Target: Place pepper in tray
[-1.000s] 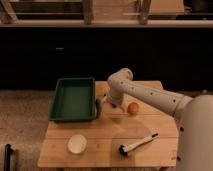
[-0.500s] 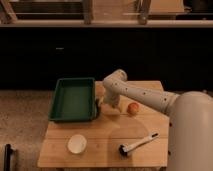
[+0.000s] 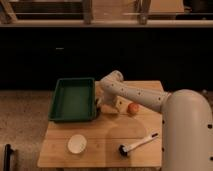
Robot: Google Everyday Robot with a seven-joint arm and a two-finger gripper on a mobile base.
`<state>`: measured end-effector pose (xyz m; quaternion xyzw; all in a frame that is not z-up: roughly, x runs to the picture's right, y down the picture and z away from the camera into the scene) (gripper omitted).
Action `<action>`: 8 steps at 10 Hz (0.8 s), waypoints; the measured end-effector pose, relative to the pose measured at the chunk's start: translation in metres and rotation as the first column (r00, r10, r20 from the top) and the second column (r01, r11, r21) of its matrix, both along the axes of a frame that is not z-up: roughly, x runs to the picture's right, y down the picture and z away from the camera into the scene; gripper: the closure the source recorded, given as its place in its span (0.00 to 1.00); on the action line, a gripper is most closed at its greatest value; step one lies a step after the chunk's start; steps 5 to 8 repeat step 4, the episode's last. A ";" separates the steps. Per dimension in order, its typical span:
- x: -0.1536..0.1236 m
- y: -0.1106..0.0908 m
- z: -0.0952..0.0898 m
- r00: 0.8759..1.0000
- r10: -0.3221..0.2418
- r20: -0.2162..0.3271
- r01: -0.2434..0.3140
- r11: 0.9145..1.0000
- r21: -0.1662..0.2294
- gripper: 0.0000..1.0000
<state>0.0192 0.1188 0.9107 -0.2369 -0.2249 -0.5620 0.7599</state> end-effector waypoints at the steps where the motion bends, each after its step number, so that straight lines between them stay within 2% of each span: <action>1: 0.000 0.002 0.004 1.000 -0.004 -0.004 0.004 1.000 -0.006 0.20; 4: -0.003 0.008 0.013 1.000 -0.019 -0.009 0.019 0.999 -0.034 0.22; 8: -0.003 0.008 0.013 1.000 -0.019 -0.009 0.019 0.999 -0.034 0.22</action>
